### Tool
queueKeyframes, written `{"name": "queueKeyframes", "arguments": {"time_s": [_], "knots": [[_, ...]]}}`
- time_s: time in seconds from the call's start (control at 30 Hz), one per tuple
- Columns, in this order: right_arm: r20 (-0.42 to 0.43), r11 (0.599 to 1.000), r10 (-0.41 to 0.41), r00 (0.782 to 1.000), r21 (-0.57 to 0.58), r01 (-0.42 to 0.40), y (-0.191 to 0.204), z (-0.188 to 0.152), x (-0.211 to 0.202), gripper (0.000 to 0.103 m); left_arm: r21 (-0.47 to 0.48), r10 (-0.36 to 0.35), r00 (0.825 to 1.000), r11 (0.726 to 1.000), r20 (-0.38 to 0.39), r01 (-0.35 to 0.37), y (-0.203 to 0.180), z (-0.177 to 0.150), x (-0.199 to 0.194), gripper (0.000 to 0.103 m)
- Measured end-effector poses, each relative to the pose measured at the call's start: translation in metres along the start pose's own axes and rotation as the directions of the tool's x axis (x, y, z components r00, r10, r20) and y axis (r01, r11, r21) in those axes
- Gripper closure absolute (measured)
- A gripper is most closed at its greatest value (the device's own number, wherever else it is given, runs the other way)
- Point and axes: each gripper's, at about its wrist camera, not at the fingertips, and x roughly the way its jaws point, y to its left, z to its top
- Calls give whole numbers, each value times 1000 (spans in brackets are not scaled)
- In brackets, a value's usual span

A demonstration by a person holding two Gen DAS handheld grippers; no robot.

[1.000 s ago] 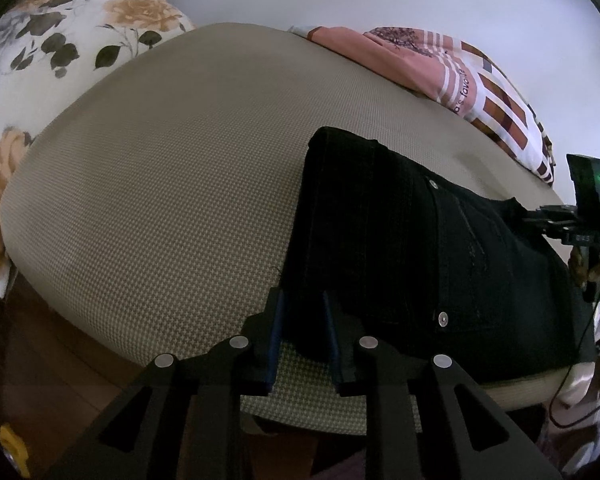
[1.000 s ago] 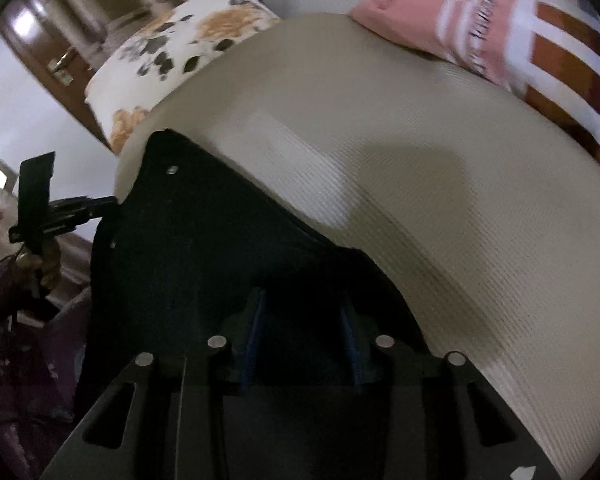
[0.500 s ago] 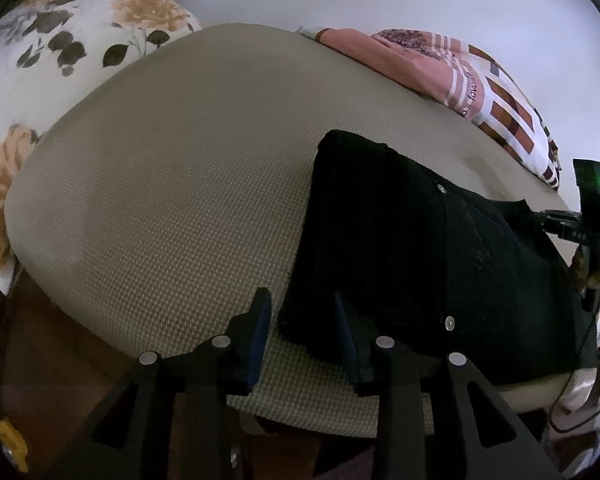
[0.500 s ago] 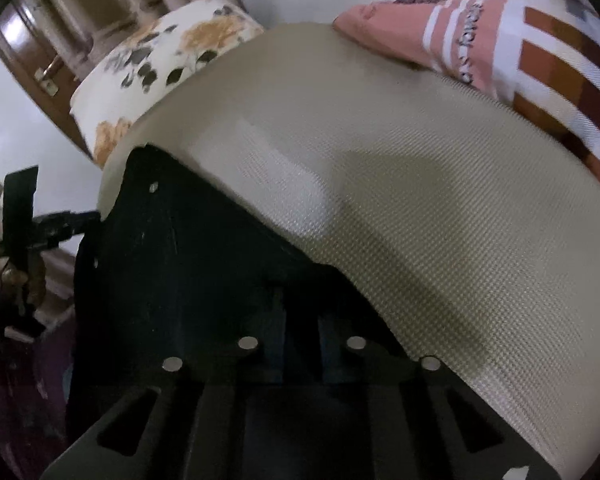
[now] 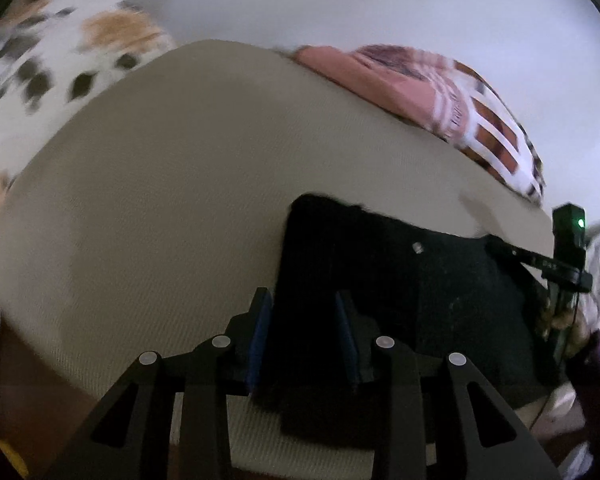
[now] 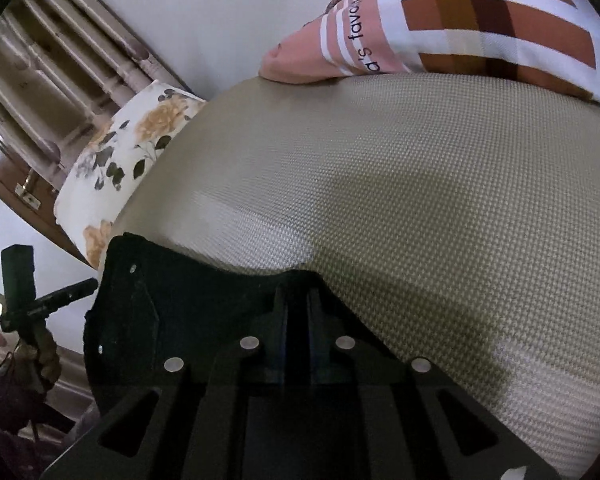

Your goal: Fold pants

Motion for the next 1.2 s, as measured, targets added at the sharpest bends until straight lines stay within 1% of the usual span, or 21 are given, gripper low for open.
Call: {"name": "queueKeyframes", "arguments": {"time_s": [0.1,0.13,0.17,0.2,0.23,0.3,0.33,0.37,0.5,0.63,0.67,0.73,0.8,0.83,0.93,1.03,1.1,1.13,1.2], "knots": [[4,1000,6,1000,10,-6,-1,-1,-1,96,41,-42,998,998,-52,44,-4,23,16,68],[4,1000,7,1000,11,-7,-2,-2,-1,96,47,-35,997,998,-70,38,-4,28,22,68],[4,1000,6,1000,11,-6,-1,-1,0,96,39,-45,994,998,-101,50,-2,35,31,68],[6,1000,4,1000,10,-4,-1,-2,0,96,24,-78,990,996,-121,82,0,39,37,68],[8,1000,4,1000,10,-4,-1,-3,-1,96,18,-95,987,995,-129,98,0,42,41,68],[9,1000,4,1000,12,-4,-1,-2,-1,95,40,-100,988,994,-120,106,-3,47,43,73],[9,1000,3,1000,12,-3,-1,-2,-1,95,62,-103,988,992,-113,111,-7,50,43,79],[10,1000,2,1000,13,-2,0,-2,-1,95,78,-95,990,992,-107,103,-10,53,44,81],[29,1000,-20,999,4,19,3,-3,-3,95,103,-20,999,994,-48,25,-18,61,50,82],[55,999,-50,997,4,50,4,-3,-6,95,84,-46,999,995,-30,48,-11,57,57,81],[56,999,-52,997,5,52,4,-3,-6,95,83,-48,998,995,-37,51,-7,53,60,79],[55,999,-52,997,4,52,4,-3,-5,94,73,-78,995,994,-61,83,-1,47,64,76],[54,999,-51,997,9,50,3,-2,-5,93,69,-83,995,994,-57,87,5,44,64,65],[54,999,-51,997,12,51,2,-2,-5,93,71,-78,996,994,-47,81,9,42,64,57],[55,997,-71,996,6,71,4,-3,-4,91,76,-82,996,994,-36,85,15,38,66,43],[57,996,-84,995,5,84,3,-2,-4,89,38,-107,994,993,-23,108,22,38,61,40],[56,997,-83,995,10,82,2,-2,-4,88,40,-94,996,995,-9,94,22,39,55,33],[56,997,-81,995,14,80,2,-2,-4,88,48,-70,998,996,-1,70,21,39,49,29],[56,996,-83,995,15,82,2,-3,-4,88,71,-28,999,997,32,26,15,38,34,28]]}}
